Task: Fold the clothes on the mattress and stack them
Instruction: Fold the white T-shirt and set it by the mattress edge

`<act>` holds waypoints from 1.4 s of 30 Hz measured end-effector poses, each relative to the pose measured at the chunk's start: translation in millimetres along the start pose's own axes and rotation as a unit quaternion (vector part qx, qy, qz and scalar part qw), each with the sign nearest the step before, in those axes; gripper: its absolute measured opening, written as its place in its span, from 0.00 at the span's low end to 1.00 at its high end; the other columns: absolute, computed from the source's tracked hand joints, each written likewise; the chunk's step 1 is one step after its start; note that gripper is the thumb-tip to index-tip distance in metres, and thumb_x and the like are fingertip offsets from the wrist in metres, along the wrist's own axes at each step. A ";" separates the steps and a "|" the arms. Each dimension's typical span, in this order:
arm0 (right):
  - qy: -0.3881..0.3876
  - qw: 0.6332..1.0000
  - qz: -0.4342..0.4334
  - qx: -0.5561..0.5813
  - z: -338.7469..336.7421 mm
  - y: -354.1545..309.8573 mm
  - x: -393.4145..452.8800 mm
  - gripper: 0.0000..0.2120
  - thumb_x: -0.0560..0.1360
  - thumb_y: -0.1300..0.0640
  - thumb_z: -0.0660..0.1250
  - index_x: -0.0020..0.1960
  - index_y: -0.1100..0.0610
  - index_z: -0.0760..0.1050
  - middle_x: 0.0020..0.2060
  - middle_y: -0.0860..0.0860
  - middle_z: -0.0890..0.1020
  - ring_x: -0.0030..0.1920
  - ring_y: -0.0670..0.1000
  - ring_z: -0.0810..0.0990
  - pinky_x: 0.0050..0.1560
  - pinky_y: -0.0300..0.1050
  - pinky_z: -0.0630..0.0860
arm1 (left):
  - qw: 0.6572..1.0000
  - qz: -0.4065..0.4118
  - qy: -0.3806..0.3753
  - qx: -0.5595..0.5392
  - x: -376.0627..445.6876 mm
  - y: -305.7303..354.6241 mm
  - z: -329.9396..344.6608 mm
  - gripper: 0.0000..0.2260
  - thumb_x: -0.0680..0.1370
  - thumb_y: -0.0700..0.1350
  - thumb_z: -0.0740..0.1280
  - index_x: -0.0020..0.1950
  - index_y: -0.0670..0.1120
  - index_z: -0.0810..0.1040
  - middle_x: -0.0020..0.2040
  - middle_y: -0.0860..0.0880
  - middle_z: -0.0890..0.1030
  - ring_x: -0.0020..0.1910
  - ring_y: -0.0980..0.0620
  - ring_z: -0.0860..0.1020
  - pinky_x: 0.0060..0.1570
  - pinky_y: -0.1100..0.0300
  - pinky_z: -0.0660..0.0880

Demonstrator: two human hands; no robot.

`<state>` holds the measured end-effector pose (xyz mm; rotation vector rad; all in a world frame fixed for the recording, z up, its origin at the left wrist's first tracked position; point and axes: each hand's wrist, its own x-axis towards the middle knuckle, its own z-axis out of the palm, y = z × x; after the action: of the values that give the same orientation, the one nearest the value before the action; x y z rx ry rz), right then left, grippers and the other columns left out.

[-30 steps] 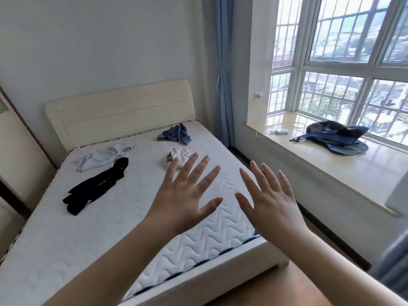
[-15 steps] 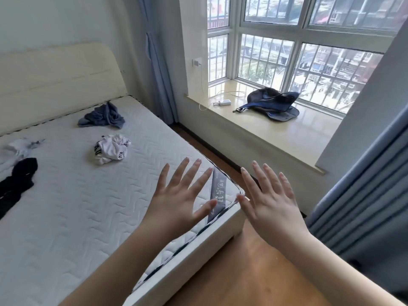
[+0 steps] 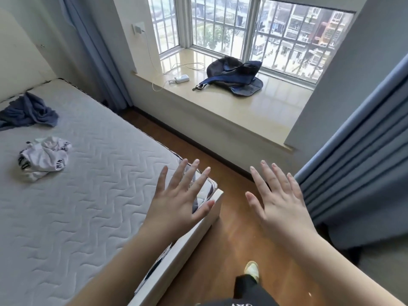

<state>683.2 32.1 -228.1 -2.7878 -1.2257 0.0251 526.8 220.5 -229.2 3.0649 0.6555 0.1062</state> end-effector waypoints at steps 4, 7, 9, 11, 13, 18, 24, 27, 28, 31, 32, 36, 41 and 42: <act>-0.006 0.999 0.015 0.029 9.6 33.5 56.1 0.32 0.77 0.34 0.32 0.79 0.42 0.40 0.79 0.43 0.41 0.77 0.44 0.34 0.76 0.48 0.32 | 1.000 -0.012 -0.013 -0.001 61.2 5.6 18.8 0.31 0.77 0.70 0.37 0.78 0.62 0.41 0.80 0.55 0.43 0.78 0.54 0.36 0.75 0.43 0.38; -0.022 0.999 -0.011 0.041 13.3 55.7 102.8 0.32 0.77 0.35 0.32 0.79 0.42 0.40 0.79 0.43 0.40 0.77 0.44 0.34 0.76 0.49 0.33 | 0.999 -0.021 -0.028 0.000 110.7 18.5 29.4 0.32 0.76 0.70 0.36 0.79 0.62 0.41 0.80 0.56 0.42 0.78 0.54 0.36 0.75 0.42 0.38; -0.032 0.998 -0.032 0.034 13.8 76.3 136.9 0.32 0.77 0.35 0.34 0.79 0.42 0.39 0.79 0.43 0.39 0.77 0.45 0.34 0.76 0.49 0.33 | 0.999 -0.035 -0.035 0.006 143.9 27.6 36.4 0.31 0.76 0.70 0.37 0.78 0.62 0.40 0.80 0.56 0.41 0.78 0.55 0.35 0.74 0.42 0.37; -0.040 0.998 -0.048 0.027 12.1 102.8 172.4 0.30 0.79 0.36 0.38 0.79 0.42 0.38 0.78 0.43 0.38 0.77 0.45 0.34 0.76 0.48 0.32 | 0.997 -0.061 -0.051 -0.001 176.5 35.9 43.3 0.31 0.76 0.70 0.37 0.78 0.63 0.39 0.80 0.57 0.40 0.77 0.56 0.34 0.74 0.42 0.36; -0.049 0.997 -0.057 0.027 9.5 128.5 204.4 0.29 0.80 0.37 0.40 0.79 0.42 0.36 0.78 0.43 0.37 0.77 0.46 0.33 0.75 0.47 0.31 | 0.993 -0.097 -0.066 -0.021 205.7 42.0 50.6 0.32 0.75 0.71 0.36 0.77 0.64 0.36 0.79 0.58 0.37 0.76 0.57 0.31 0.74 0.43 0.35; -0.073 0.991 -0.110 0.012 6.1 177.4 282.8 0.30 0.79 0.36 0.36 0.77 0.42 0.33 0.78 0.43 0.34 0.75 0.44 0.29 0.75 0.48 0.30 | 0.985 -0.144 -0.089 -0.037 273.8 50.7 65.8 0.31 0.74 0.72 0.36 0.75 0.66 0.33 0.79 0.59 0.37 0.76 0.58 0.32 0.74 0.44 0.35; -0.070 0.986 -0.146 0.029 10.1 198.5 370.7 0.32 0.77 0.35 0.31 0.79 0.42 0.38 0.79 0.43 0.40 0.78 0.46 0.36 0.77 0.50 0.37 | 0.984 -0.170 -0.049 -0.026 347.8 30.8 72.7 0.31 0.76 0.71 0.38 0.78 0.63 0.39 0.80 0.58 0.41 0.76 0.58 0.33 0.74 0.42 0.36; -0.081 0.981 -0.173 0.032 18.5 193.7 417.8 0.30 0.79 0.37 0.37 0.79 0.43 0.41 0.79 0.43 0.42 0.78 0.46 0.37 0.77 0.50 0.38 | 0.982 -0.179 -0.063 -0.024 381.0 18.7 80.1 0.32 0.76 0.71 0.36 0.78 0.62 0.39 0.80 0.57 0.40 0.76 0.57 0.33 0.74 0.40 0.36; -0.081 0.980 -0.182 0.027 21.5 191.1 433.7 0.30 0.79 0.37 0.37 0.79 0.43 0.41 0.79 0.43 0.42 0.78 0.46 0.37 0.77 0.50 0.38 | 0.981 -0.182 -0.063 -0.026 391.4 13.7 83.8 0.32 0.75 0.71 0.36 0.78 0.62 0.39 0.80 0.57 0.40 0.76 0.56 0.33 0.74 0.40 0.36; -0.073 0.975 -0.208 0.014 30.5 178.8 483.4 0.31 0.79 0.37 0.36 0.79 0.43 0.40 0.79 0.43 0.42 0.78 0.46 0.38 0.77 0.48 0.37 | 0.977 -0.205 -0.056 -0.027 420.9 -10.2 94.8 0.32 0.75 0.71 0.35 0.78 0.62 0.39 0.80 0.56 0.40 0.76 0.56 0.33 0.73 0.41 0.33; -0.071 0.974 -0.214 0.014 33.5 173.0 500.9 0.30 0.79 0.37 0.37 0.79 0.43 0.40 0.79 0.43 0.43 0.78 0.46 0.39 0.76 0.48 0.37 | 0.975 -0.215 -0.054 -0.026 430.1 -21.1 98.3 0.32 0.75 0.71 0.34 0.78 0.62 0.39 0.80 0.56 0.40 0.77 0.56 0.33 0.73 0.41 0.33; -0.066 0.970 -0.233 0.006 41.8 138.4 573.2 0.29 0.80 0.37 0.38 0.79 0.43 0.39 0.79 0.43 0.42 0.78 0.46 0.39 0.77 0.48 0.37 | 0.964 -0.259 -0.056 -0.022 467.5 -69.6 105.6 0.33 0.74 0.72 0.33 0.77 0.63 0.38 0.80 0.55 0.40 0.78 0.53 0.35 0.73 0.40 0.34; -0.071 0.952 -0.299 0.003 43.9 72.4 650.1 0.30 0.80 0.37 0.39 0.79 0.43 0.41 0.79 0.44 0.44 0.79 0.48 0.41 0.77 0.49 0.39 | 0.950 -0.312 -0.029 -0.017 502.0 -137.2 101.0 0.33 0.75 0.72 0.34 0.78 0.62 0.42 0.81 0.53 0.45 0.79 0.50 0.41 0.73 0.38 0.39; -0.071 0.946 -0.317 0.001 45.4 58.6 665.8 0.30 0.80 0.37 0.40 0.79 0.43 0.42 0.80 0.44 0.45 0.79 0.48 0.42 0.77 0.49 0.40 | 0.947 -0.320 -0.028 -0.017 508.7 -150.7 99.5 0.32 0.76 0.71 0.35 0.78 0.62 0.43 0.81 0.53 0.46 0.79 0.49 0.42 0.73 0.38 0.40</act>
<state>1174.3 486.4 -263.1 -2.2839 -2.0889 0.1784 935.0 566.8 -298.3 2.6397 1.5659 0.0221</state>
